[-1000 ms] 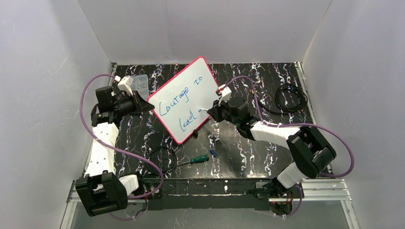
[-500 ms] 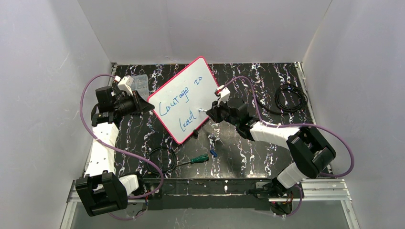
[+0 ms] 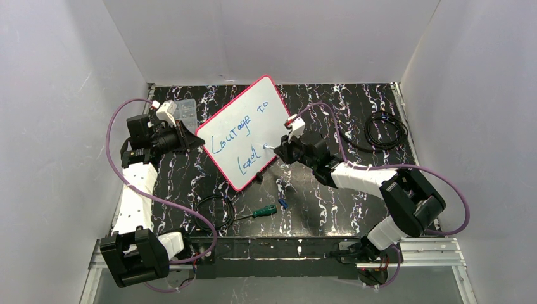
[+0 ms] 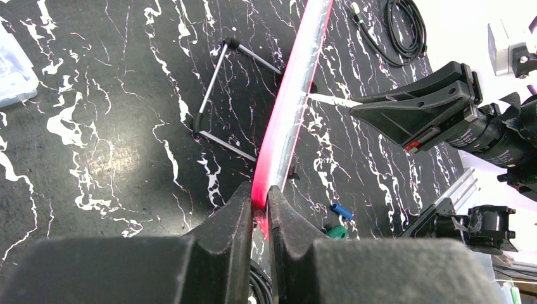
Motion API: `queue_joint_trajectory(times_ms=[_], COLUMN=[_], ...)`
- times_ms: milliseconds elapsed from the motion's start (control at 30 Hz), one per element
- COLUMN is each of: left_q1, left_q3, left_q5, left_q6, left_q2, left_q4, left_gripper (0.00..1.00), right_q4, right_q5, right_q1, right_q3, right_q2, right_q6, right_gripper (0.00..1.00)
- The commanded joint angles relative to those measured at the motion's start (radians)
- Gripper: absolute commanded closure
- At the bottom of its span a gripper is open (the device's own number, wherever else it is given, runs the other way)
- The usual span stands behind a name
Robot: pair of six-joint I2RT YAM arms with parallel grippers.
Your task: Write a sentence on the whiteboard
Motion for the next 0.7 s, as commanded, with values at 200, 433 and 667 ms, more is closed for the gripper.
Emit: queue_joint_trajectory(times_ms=[200, 433, 667], left_q1=[-0.004, -0.005, -0.004], left_q3=[-0.011, -0.012, -0.011], left_q5=[-0.011, -0.009, -0.008], left_q6=[0.02, 0.019, 0.019], left_q2=[-0.01, -0.01, -0.011], left_q4=[-0.006, -0.006, -0.006], left_gripper=[1.0, 1.0, 1.0], right_q4=[0.036, 0.037, 0.063], right_q5=[0.026, 0.067, 0.067], right_q1=[0.006, 0.006, 0.006], right_q3=[-0.012, 0.018, 0.031], right_q2=[-0.091, -0.06, -0.026], right_q6=[0.002, -0.01, -0.015], right_gripper=[0.99, 0.99, 0.99])
